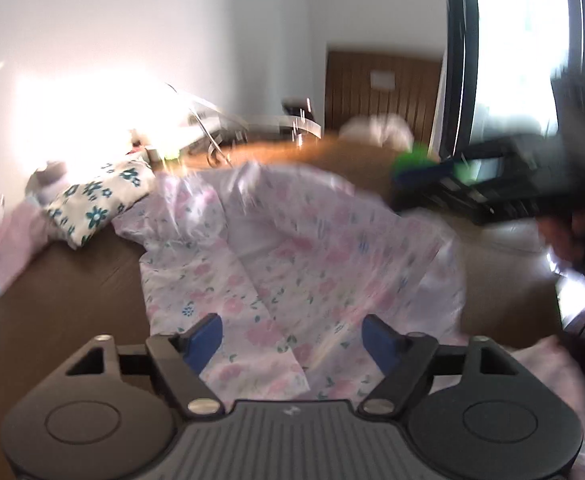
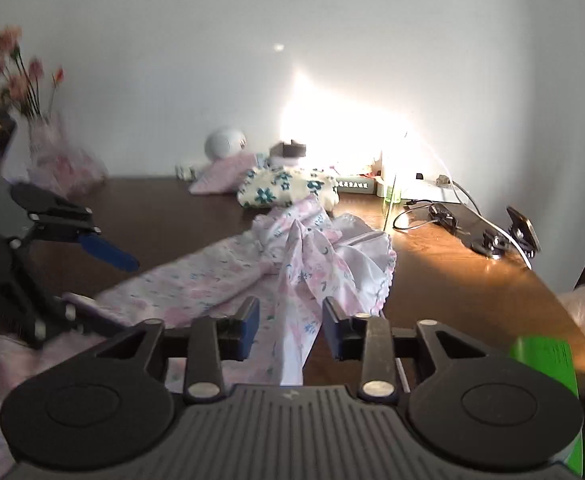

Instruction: Fold clothes

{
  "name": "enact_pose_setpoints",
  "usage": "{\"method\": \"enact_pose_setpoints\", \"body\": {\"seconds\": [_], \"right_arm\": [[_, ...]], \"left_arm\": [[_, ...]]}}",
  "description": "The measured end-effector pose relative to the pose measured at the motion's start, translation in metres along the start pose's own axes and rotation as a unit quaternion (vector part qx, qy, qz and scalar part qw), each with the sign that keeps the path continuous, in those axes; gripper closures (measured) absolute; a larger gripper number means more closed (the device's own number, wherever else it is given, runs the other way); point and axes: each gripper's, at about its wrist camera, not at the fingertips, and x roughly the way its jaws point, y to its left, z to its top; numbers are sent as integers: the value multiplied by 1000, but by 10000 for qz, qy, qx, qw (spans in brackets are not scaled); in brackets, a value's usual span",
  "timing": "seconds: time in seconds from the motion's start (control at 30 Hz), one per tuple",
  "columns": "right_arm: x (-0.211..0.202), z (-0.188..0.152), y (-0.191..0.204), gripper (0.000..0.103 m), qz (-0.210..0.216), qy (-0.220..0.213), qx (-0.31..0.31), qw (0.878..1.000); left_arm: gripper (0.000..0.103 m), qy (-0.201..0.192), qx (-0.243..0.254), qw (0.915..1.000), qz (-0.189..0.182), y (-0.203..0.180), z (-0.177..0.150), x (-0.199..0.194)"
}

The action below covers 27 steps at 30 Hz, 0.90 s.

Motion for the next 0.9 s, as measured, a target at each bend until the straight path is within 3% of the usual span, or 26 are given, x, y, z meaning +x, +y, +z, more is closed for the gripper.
{"method": "enact_pose_setpoints", "body": {"seconds": [0.03,0.1,0.13,0.17,0.2,0.23,0.27,0.33,0.4,0.47,0.53,0.57,0.67,0.73,0.8,0.87,0.9], "right_arm": [[16,4,2,58,-89,131,-106,9998],[44,3,-7,58,116,502,186,9985],[54,1,-14,67,331,579,516,9964],[61,-3,-20,80,433,699,809,9933],[61,-6,-29,100,449,669,1088,9908],[61,-9,-38,100,464,637,1366,9875],[61,-12,-47,100,479,607,1637,9835],[61,-17,-61,100,504,637,1933,9778],[59,-22,-68,101,487,697,2017,9758],[56,-25,-68,101,489,731,1994,9760],[53,-28,-69,101,492,765,1970,9762],[51,-29,-68,101,510,770,1944,9766],[46,-31,-64,101,566,784,1869,9776],[45,-33,-64,100,650,799,1908,9762],[45,-34,-64,100,694,792,1934,9754],[45,-35,-64,100,723,778,1951,9750],[46,-35,-64,100,726,766,1950,9751]], "left_arm": [[30,179,110,9997,154,-6,2,12],[30,314,9,9992,254,-8,0,26],[33,325,-104,9991,263,-7,-3,29],[45,337,-230,9989,242,-5,-5,32],[56,355,-421,9985,65,1,-8,31],[86,374,-612,9974,-74,7,-11,29],[103,400,-800,9960,-12,13,-13,27],[101,241,-1447,9890,170,31,-24,16],[101,-72,-2281,9728,391,54,-39,-1],[102,-384,-3095,9482,610,77,-55,-17],[102,-694,-3882,9153,823,100,-70,-33],[102,-814,-4273,8952,970,112,-79,-40],[103,-416,-5342,8151,2203,144,-114,-48],[101,-154,-5583,7775,2891,149,-122,-55],[93,-398,-5429,7830,3011,144,-108,-64],[67,-358,-4766,8322,2811,134,-74,-56],[60,-196,-4255,8637,2694,127,-53,-45]]}}
